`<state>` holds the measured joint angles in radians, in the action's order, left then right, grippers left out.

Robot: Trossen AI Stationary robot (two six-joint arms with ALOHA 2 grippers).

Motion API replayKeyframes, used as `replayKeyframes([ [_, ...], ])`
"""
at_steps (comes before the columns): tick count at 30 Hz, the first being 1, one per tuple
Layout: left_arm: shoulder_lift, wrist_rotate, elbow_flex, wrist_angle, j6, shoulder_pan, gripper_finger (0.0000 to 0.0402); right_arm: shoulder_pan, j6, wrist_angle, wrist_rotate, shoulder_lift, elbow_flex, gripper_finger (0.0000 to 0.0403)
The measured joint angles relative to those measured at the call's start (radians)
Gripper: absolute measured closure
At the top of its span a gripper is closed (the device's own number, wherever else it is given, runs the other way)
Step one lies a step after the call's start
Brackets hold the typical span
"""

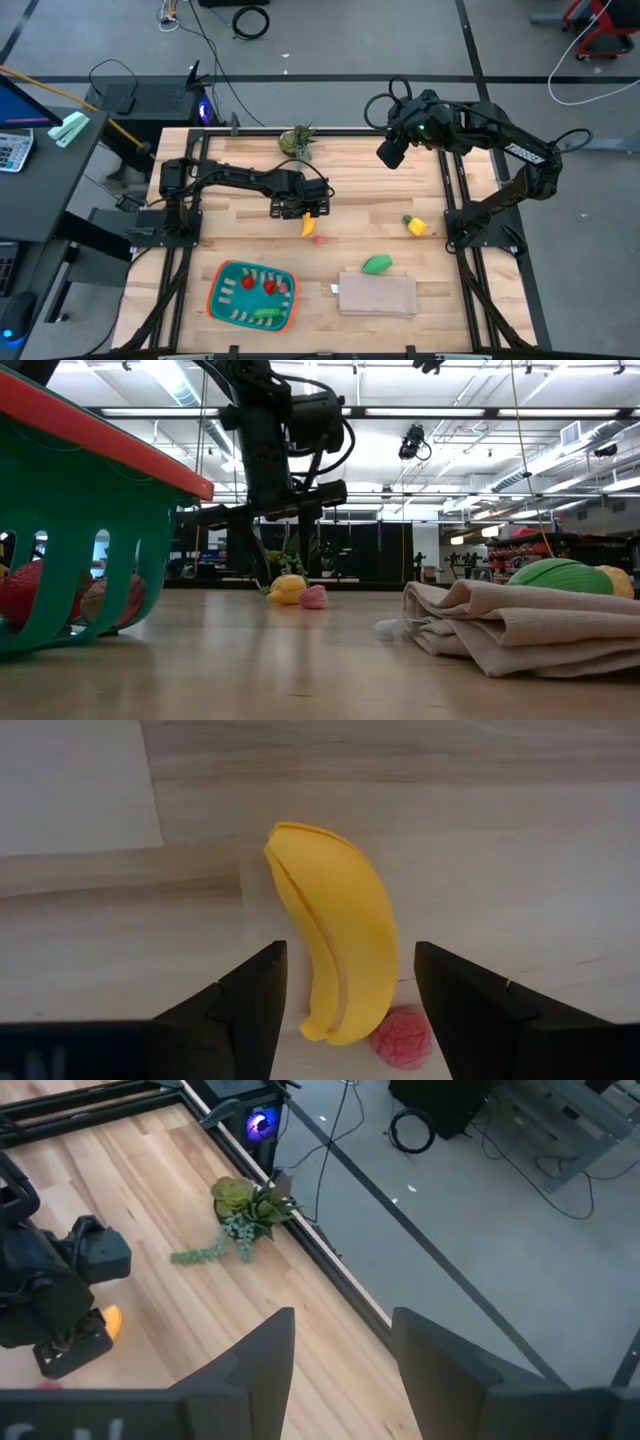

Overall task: Pick and placing Produce into tupperware
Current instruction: Put the yellow banana into the blue basket

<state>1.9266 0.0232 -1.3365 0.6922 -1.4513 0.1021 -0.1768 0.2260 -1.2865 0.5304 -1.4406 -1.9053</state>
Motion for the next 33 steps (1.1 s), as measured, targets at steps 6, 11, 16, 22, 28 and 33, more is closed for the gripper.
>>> replayKeyframes([
  [6, 0.004, 0.002, 0.0, -0.001, -0.004, -0.002, 0.0176, 0.0, -0.001, 0.0, 0.0, 0.0, 0.0, 0.0225],
  [11, 0.035, 0.006, 0.0, -0.021, 0.005, -0.004, 0.0177, 0.0, -0.001, 0.0, 0.0, 0.0, 0.0, 0.0225],
  [16, 0.045, 0.01, 0.001, -0.021, -0.004, -0.006, 0.0177, 0.0, -0.002, 0.001, 0.0, 0.0, 0.0, 0.0225],
  [22, 0.064, 0.009, 0.001, -0.028, -0.02, -0.005, 0.0179, 0.0, -0.002, 0.001, 0.0, 0.0, 0.0, 0.0225],
  [28, 0.076, 0.009, 0.0, -0.035, -0.019, -0.005, 0.018, 0.0, -0.002, 0.001, 0.0, 0.0, 0.0, 0.0225],
  [33, 0.076, 0.008, 0.0, -0.035, -0.019, -0.005, 0.0193, 0.0, -0.002, 0.001, 0.0, 0.0, 0.0, 0.0225],
])
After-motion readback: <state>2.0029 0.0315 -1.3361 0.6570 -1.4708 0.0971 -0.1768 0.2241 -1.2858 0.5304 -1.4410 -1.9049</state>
